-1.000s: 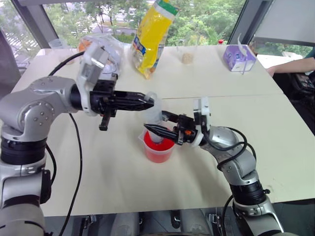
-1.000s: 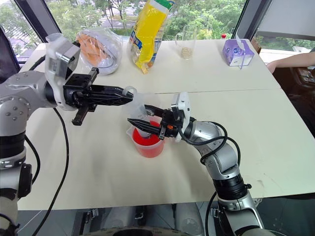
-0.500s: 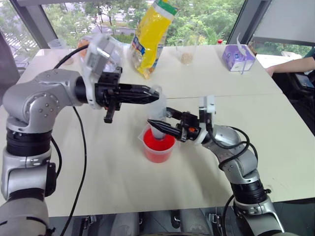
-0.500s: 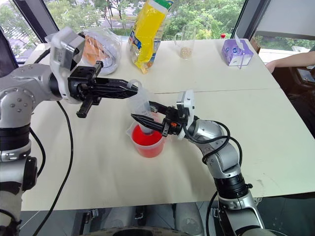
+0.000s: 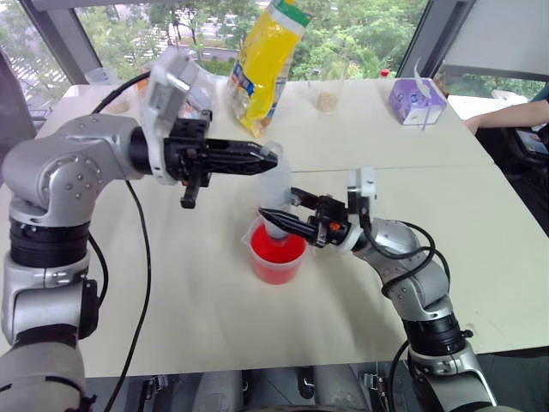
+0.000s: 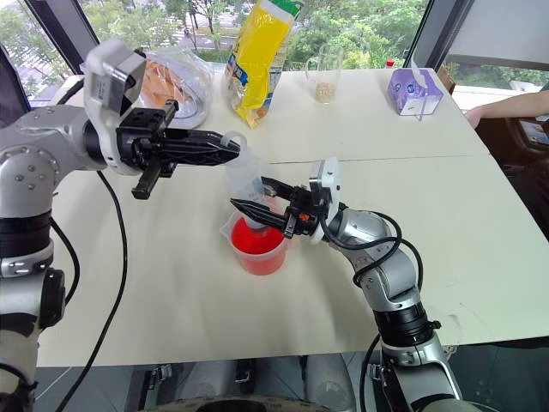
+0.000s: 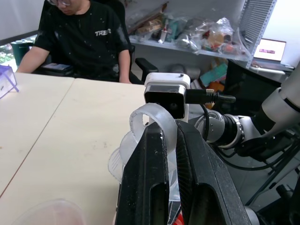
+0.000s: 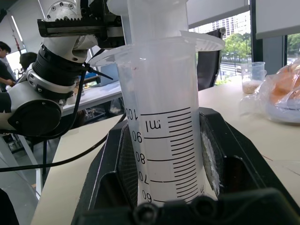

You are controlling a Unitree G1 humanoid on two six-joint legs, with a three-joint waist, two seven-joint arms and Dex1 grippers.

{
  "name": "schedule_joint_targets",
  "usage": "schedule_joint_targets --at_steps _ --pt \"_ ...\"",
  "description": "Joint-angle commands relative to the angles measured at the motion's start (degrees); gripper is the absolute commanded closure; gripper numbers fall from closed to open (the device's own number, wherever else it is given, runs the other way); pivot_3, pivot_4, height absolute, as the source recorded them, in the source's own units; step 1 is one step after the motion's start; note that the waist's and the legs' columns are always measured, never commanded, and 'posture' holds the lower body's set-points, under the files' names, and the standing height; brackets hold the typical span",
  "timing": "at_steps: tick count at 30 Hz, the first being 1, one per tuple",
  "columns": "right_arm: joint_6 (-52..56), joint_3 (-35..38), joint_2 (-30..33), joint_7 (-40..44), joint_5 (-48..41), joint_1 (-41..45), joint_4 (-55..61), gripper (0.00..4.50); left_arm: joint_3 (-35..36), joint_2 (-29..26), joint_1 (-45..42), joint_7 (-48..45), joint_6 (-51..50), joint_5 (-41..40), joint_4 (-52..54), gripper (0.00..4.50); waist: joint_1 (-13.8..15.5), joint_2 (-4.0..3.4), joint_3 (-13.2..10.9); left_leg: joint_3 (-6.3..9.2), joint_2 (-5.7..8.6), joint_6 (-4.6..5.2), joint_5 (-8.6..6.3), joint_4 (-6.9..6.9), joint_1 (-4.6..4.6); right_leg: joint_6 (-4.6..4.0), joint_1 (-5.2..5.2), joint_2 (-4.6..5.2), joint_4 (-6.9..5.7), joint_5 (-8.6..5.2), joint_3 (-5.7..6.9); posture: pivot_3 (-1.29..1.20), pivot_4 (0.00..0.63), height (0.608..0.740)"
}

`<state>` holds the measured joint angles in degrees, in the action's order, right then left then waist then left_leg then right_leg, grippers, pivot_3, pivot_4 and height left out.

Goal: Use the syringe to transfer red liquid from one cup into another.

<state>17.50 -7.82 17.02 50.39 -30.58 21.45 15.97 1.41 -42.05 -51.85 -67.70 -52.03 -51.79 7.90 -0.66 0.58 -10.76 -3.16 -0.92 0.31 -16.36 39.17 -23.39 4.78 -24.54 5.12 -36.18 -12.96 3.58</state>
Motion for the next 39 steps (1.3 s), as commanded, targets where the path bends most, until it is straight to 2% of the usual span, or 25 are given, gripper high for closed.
schedule_joint_targets --at_steps 1,16,19,26,30,34,39 --pt "1.2 -1.3 1.2 0.9 0.7 -0.8 -0.7 3.02 4.5 0.0 -3.4 1.0 2.8 -0.5 0.2 4.44 0.0 0.0 0.0 0.0 0.0 0.0 0.0 0.0 0.0 0.0 0.0 0.0 0.0 0.0 0.0 0.0 0.15 0.74" --pt "2.1 0.1 0.8 -0.1 -0.4 2.0 0.7 3.02 4.3 -0.3 -0.9 0.5 2.6 -0.7 1.4 4.44 0.0 0.0 0.0 0.01 0.0 -0.01 0.01 0.0 0.0 0.0 0.0 0.0 -0.01 0.0 0.0 0.0 0.15 0.74" --pt "2.4 0.6 0.9 -0.3 -0.8 2.9 1.4 3.02 4.4 -0.6 -0.3 0.5 2.1 -1.0 1.5 3.39 0.0 0.0 0.0 0.01 0.0 -0.02 0.01 0.0 0.0 0.0 0.0 0.0 -0.01 0.0 0.0 0.0 0.15 0.74" --pt "4.1 2.7 1.4 -1.5 -2.6 5.3 4.0 3.02 5.2 -2.1 1.8 0.8 2.7 0.3 1.8 0.05 0.0 0.0 0.0 0.0 0.0 -0.03 0.02 0.0 0.0 0.0 0.0 0.0 -0.01 0.0 0.0 0.0 0.15 0.74" --pt "5.3 4.1 2.1 -2.5 -3.9 6.3 5.2 3.02 7.1 -3.7 2.8 1.6 2.7 0.0 1.5 0.05 0.0 0.0 0.0 0.01 -0.01 -0.03 0.02 0.0 0.0 0.0 0.0 0.0 -0.01 0.0 0.0 0.0 0.15 0.74" --pt "7.2 5.5 3.0 -3.5 -6.1 6.9 6.8 3.02 9.6 -7.9 6.1 0.4 3.1 0.8 1.9 0.05 -0.2 0.0 0.0 0.0 -0.03 -0.03 0.02 0.0 0.01 0.0 -0.01 0.0 -0.01 0.0 0.0 0.0 0.15 0.74" --pt "10.6 6.8 3.6 -4.1 -9.5 8.8 8.0 3.02 10.8 -8.8 6.7 1.6 4.6 1.7 1.1 0.05 0.2 0.01 0.0 0.03 -0.03 -0.04 0.02 0.0 0.0 -0.01 0.01 0.01 -0.01 0.0 0.0 0.0 0.15 0.74"
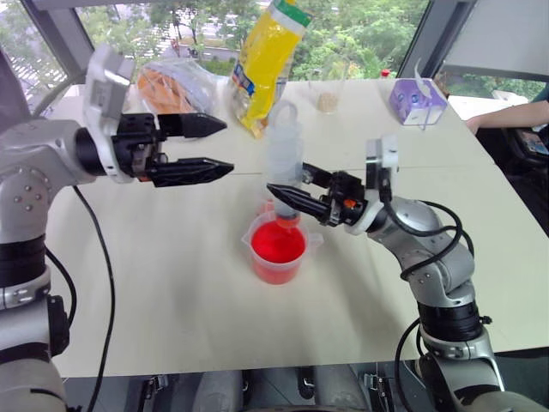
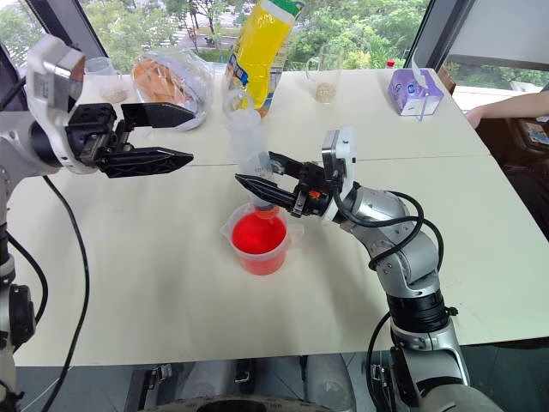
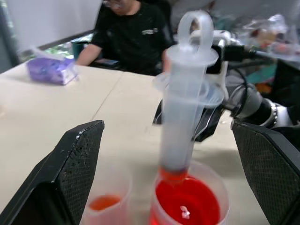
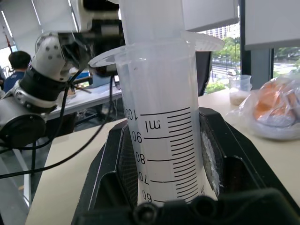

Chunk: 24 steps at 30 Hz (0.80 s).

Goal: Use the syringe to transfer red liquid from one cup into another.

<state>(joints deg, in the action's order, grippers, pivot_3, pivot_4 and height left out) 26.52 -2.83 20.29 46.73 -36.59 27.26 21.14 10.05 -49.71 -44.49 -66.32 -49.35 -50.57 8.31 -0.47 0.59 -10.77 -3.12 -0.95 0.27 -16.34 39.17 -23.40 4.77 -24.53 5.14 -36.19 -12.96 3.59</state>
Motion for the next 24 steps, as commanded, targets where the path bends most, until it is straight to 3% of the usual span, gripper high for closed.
schedule_joint_targets --at_steps 1,8,11,18,24 --pt "2.6 2.4 0.5 -0.8 -4.7 4.4 2.6 3.02 2.3 -1.1 -0.8 0.5 2.3 0.8 0.4 0.05 -0.1 0.0 0.0 -0.01 0.01 0.0 0.0 0.01 0.0 0.0 0.01 0.01 0.0 0.0 -0.02 0.0 0.15 0.74" --pt "4.0 6.3 -1.2 -1.7 -7.4 19.2 -10.0 3.02 2.3 -0.5 -1.3 1.3 3.6 1.4 -0.3 0.05 -0.3 0.0 0.0 -0.01 0.01 -0.02 0.01 0.02 0.02 -0.02 0.0 -0.06 -0.02 0.02 -0.05 0.0 0.15 0.74" --pt "-1.7 5.7 -3.5 1.7 -3.4 24.1 -23.7 3.02 2.5 0.0 -1.4 2.1 4.0 1.2 0.1 0.05 -0.3 0.0 0.0 -0.03 0.03 -0.02 0.01 0.0 0.02 -0.03 0.0 -0.07 -0.01 0.02 -0.05 0.0 0.15 0.74" --pt "-13.6 3.5 -8.1 6.7 4.7 25.6 -39.5 3.02 2.0 1.0 -2.3 3.8 5.4 1.9 -0.8 0.05 -0.3 -0.01 0.0 -0.06 0.02 -0.01 0.01 -0.01 -0.03 -0.04 -0.05 -0.06 -0.01 0.03 -0.08 0.0 0.15 0.74" --pt "-16.7 2.8 -9.7 7.9 7.5 23.7 -41.5 3.02 -0.7 3.7 -6.1 4.4 9.0 6.2 -5.9 0.05 -0.3 -0.01 0.0 -0.04 0.02 -0.02 0.02 -0.01 -0.04 -0.03 -0.05 -0.05 0.0 0.03 -0.06 0.0 0.15 0.74"
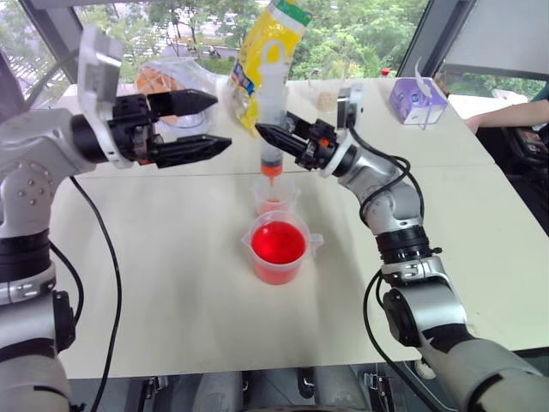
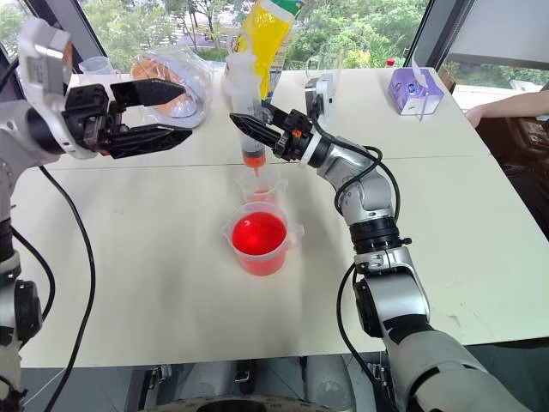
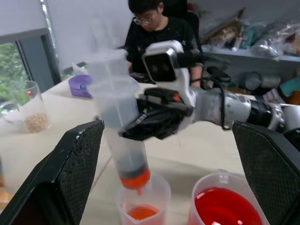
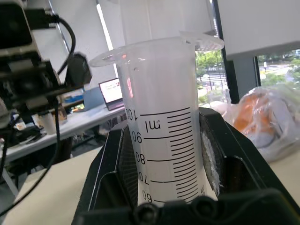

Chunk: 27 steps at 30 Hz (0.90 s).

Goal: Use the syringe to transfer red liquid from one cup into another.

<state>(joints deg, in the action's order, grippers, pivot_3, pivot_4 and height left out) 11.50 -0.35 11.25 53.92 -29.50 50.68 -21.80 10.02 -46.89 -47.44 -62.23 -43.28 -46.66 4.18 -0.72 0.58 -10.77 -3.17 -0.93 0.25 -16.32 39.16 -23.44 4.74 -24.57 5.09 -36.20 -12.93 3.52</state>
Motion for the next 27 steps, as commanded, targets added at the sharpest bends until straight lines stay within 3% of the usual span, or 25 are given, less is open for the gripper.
schedule_joint_targets --at_steps 1,8,15,18,25,27 --pt "-1.7 0.2 -0.8 0.7 0.6 0.0 1.8 3.02 -1.4 1.7 -4.3 0.6 3.9 3.4 -3.0 0.05 0.0 0.0 0.0 -0.01 0.0 0.0 0.0 0.0 0.0 0.0 0.0 0.0 0.0 0.0 0.0 0.0 0.15 0.74" --pt "-1.6 -0.2 -1.5 1.1 1.5 -1.2 3.1 3.02 -5.5 9.1 -12.9 0.6 9.9 9.6 -13.3 0.05 0.0 0.0 0.0 -0.02 0.03 -0.04 0.02 0.01 0.01 0.0 0.0 -0.02 -0.02 0.0 0.01 0.0 0.15 0.74" --pt "-1.9 -0.4 -1.7 1.1 2.1 -1.3 3.1 3.02 -7.1 13.0 -16.0 -0.7 12.4 13.0 -18.3 0.05 -0.4 0.0 0.0 -0.03 0.01 -0.05 0.03 -0.01 0.01 0.0 -0.03 -0.04 -0.02 0.0 0.0 0.0 0.15 0.74" --pt "-2.1 -0.5 -1.9 1.2 2.4 -1.4 3.1 3.02 -6.9 14.1 -16.5 -0.9 12.4 13.2 -19.0 0.87 -0.2 0.0 0.0 -0.03 0.01 -0.05 0.03 -0.01 0.01 0.0 -0.03 -0.04 -0.04 0.0 0.0 0.0 0.15 0.74" --pt "-2.5 -0.6 -2.0 1.5 3.0 -1.1 2.6 3.02 -6.5 15.0 -16.6 -1.4 11.9 13.2 -18.8 4.39 -0.1 0.0 0.0 -0.03 0.01 -0.05 0.03 -0.01 0.0 0.0 -0.03 -0.02 -0.03 0.0 0.0 0.0 0.15 0.74" --pt "-2.6 -0.5 -2.1 1.5 3.1 -0.9 2.4 3.02 -6.5 15.1 -16.6 -1.4 11.8 13.2 -18.7 4.46 -0.1 0.0 0.0 -0.02 0.01 -0.05 0.03 -0.01 0.01 0.01 -0.03 -0.02 -0.03 0.0 0.0 0.0 0.15 0.74"
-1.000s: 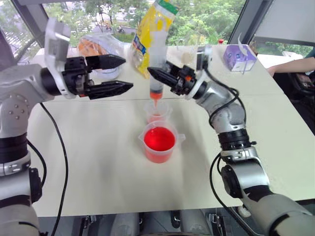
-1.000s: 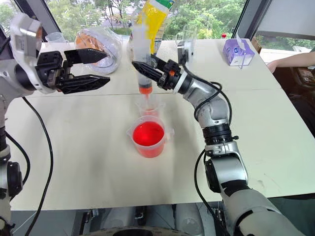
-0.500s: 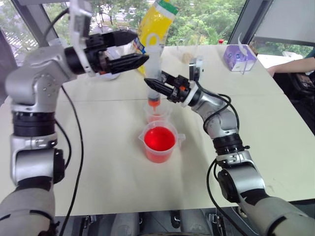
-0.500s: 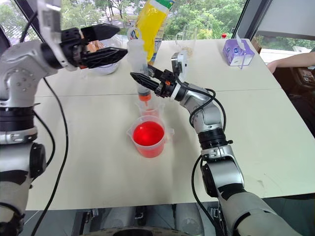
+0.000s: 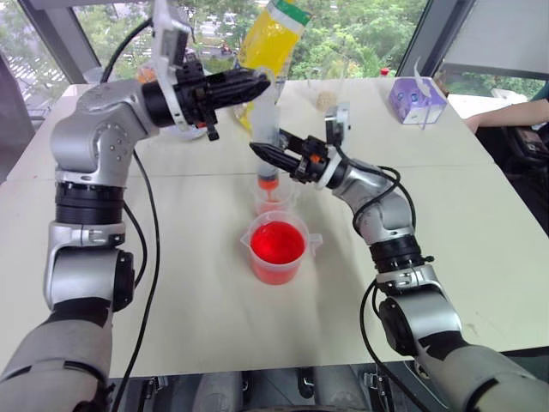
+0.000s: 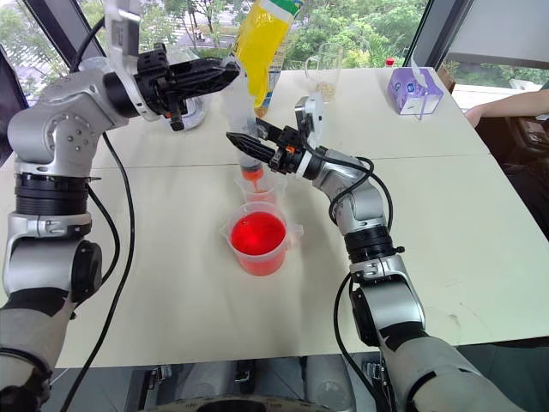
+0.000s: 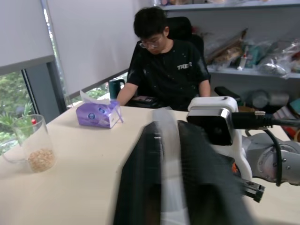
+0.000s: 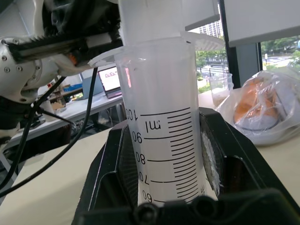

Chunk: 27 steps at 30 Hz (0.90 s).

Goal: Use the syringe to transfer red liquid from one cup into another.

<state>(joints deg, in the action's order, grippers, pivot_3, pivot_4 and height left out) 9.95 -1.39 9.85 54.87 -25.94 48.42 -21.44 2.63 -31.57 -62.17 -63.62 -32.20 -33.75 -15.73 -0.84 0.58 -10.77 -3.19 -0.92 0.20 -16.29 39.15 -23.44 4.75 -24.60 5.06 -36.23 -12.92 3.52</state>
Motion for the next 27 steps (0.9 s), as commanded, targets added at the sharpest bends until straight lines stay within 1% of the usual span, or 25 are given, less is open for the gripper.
schedule_joint_targets --at_steps 1,10,27 --pt "-1.1 0.6 -0.7 0.6 -0.4 1.4 2.0 3.02 0.9 -0.2 -1.7 -0.2 0.5 0.2 1.5 4.46 0.0 0.0 0.0 -0.01 0.0 0.0 0.0 0.0 0.0 0.0 0.0 0.0 0.0 0.0 0.0 0.0 0.15 0.74" --pt "-1.2 1.0 -0.7 0.4 -0.7 2.6 2.2 3.02 -1.2 -0.3 1.0 -1.8 0.8 1.9 3.1 4.46 0.0 0.0 0.0 0.0 0.0 0.0 0.0 0.0 0.0 0.0 0.0 0.0 0.0 0.0 0.0 0.0 0.15 0.74" --pt "0.6 3.7 1.1 -0.5 -1.9 4.7 4.7 3.02 -2.6 1.6 7.0 -0.5 2.8 4.1 3.4 4.46 0.0 0.0 0.0 0.0 -0.01 0.0 0.0 0.0 0.0 0.0 0.0 0.0 0.0 0.0 0.0 0.0 0.15 0.74"
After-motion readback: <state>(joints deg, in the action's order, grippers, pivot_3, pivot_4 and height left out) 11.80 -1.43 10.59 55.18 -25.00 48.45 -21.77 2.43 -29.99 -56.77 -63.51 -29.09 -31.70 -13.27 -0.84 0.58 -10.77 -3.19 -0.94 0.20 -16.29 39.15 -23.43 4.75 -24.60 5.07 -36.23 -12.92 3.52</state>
